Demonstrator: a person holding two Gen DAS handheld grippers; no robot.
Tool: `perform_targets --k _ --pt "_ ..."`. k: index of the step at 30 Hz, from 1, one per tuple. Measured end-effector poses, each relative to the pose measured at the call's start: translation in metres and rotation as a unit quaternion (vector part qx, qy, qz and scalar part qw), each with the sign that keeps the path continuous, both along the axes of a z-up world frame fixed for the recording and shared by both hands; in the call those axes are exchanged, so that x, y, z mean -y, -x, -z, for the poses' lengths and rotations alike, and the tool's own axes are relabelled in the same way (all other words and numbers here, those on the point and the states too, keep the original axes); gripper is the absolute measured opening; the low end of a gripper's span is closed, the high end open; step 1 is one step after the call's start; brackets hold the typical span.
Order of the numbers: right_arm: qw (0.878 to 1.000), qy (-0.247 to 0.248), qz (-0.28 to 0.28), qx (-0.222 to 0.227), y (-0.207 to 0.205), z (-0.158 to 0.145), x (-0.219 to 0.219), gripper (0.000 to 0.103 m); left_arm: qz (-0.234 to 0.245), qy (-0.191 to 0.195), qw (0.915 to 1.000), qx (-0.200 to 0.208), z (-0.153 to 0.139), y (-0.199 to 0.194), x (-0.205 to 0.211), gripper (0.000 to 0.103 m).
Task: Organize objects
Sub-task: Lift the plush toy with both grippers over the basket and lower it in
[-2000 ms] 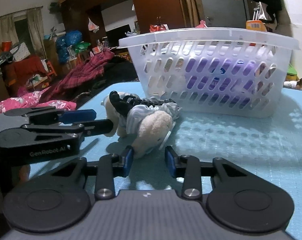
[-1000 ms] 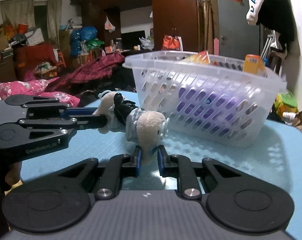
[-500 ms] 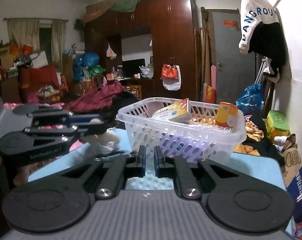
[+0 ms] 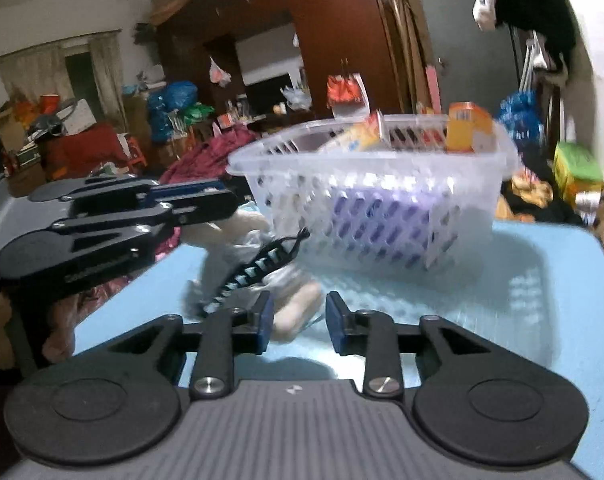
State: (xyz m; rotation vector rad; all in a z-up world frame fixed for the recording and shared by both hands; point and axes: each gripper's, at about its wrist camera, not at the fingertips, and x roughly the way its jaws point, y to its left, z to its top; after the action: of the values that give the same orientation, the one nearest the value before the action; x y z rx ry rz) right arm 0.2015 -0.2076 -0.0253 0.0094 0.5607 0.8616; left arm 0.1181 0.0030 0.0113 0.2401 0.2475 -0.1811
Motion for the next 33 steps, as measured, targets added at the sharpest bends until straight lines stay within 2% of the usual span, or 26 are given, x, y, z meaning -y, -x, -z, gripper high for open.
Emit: perform_targets --k 6,8,9,16,21,25,33 --pt "0.999 -0.012 -0.016 -0.042 -0.007 0.015 -0.001 0.041 0.006 0.002 1.0000 0.004 0.000 0.003 0.003 0.015" --pt "0.998 -0.025 -0.029 -0.053 -0.008 0.018 0.002 0.035 0.006 0.003 1.0000 0.004 0.000 0.004 0.003 0.015" --pt "0.998 -0.023 -0.033 -0.055 -0.009 0.019 0.000 0.025 0.007 0.004 1.0000 0.003 0.000 0.004 0.002 0.015" --pt "0.995 -0.040 -0.043 -0.080 -0.012 0.026 0.004 0.017 0.006 0.010 0.9999 0.006 -0.001 0.004 0.000 0.015" --pt "0.997 -0.029 -0.044 -0.055 -0.004 0.021 0.003 0.013 0.007 0.014 0.9998 0.010 -0.004 0.005 0.000 0.015" --pt "0.999 -0.024 -0.039 -0.024 0.003 0.004 0.003 0.013 0.007 0.012 0.9996 0.025 -0.015 0.007 0.002 0.015" --pt "0.998 -0.010 -0.010 0.060 -0.002 -0.065 0.003 0.012 0.011 0.001 0.9976 0.068 -0.075 -0.012 0.010 0.015"
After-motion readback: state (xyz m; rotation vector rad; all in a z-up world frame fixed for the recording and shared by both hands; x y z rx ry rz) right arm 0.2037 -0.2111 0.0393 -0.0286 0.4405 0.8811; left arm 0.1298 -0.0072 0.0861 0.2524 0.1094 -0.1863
